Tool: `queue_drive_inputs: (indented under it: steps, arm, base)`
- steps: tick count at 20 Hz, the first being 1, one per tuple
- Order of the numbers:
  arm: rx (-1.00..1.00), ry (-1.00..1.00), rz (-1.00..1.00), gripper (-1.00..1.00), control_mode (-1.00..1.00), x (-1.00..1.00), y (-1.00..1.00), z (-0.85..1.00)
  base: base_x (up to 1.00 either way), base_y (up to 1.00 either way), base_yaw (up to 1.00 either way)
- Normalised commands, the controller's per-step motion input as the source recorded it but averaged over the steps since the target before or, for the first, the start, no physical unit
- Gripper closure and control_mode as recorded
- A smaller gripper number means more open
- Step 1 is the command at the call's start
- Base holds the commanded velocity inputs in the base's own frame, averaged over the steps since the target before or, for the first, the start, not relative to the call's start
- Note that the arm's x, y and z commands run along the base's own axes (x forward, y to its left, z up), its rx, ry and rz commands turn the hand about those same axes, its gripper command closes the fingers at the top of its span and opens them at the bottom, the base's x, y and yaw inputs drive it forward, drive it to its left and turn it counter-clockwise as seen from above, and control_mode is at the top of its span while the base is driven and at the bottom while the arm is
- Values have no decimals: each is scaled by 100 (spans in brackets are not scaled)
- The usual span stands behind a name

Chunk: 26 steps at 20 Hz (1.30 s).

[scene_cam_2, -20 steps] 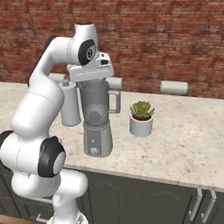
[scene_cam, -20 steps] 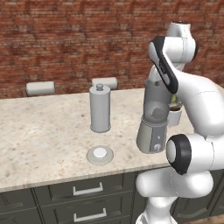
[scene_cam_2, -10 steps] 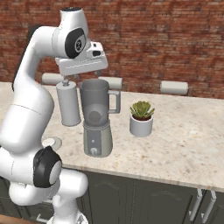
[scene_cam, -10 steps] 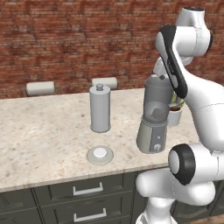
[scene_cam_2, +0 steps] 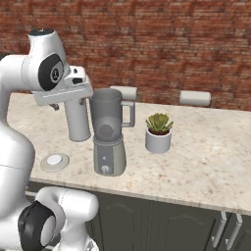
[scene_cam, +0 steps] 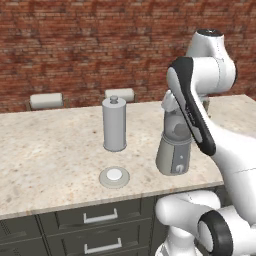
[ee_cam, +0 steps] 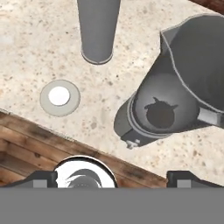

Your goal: Open the blender lid, put the apple in the blender, close the lid, and start the blender.

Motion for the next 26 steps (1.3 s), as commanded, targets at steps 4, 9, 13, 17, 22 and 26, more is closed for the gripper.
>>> queue_drive_inputs:
  steps: [4,9,13,17,22,26]
  arm:
    - [-7,9,0,-100,-100,-19,100,-70]
    - [-3,16,0,-100,-100,-6,100,-73]
    - [-1,19,0,-100,-100,3,75,-60]
    - [0,17,0,-100,-100,14,43,-53]
    - [0,10,0,-100,-100,10,28,-62]
    - [0,4,0,-100,-100,2,0,-69]
  base:
    - [0,0,0]
    - [0,0,0]
    - [0,0,0]
    - [0,0,0]
    - [0,0,0]
    - [0,0,0]
